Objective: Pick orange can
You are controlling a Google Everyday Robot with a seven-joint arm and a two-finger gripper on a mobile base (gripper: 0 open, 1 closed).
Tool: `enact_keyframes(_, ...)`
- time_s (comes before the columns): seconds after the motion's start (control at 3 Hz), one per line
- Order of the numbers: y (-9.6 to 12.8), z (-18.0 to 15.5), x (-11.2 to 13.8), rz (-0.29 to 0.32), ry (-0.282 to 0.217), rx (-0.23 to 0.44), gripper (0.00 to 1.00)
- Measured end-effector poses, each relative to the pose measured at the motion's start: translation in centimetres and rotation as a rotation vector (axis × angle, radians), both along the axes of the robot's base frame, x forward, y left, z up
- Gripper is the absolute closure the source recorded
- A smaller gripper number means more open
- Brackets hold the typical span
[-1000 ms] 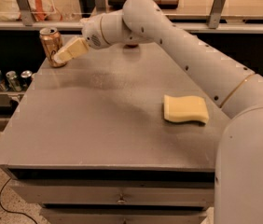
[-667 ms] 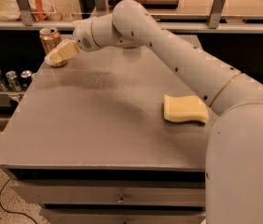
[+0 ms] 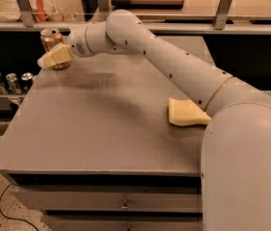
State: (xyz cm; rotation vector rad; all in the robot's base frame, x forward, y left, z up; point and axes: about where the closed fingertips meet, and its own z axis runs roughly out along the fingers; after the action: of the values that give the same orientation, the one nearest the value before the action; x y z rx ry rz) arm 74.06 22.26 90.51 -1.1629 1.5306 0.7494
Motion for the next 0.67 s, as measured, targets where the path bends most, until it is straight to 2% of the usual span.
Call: enact_keyframes(0.67, 1.91, -0.03, 0.99, -0.01, -0.005, 0.062, 0.0)
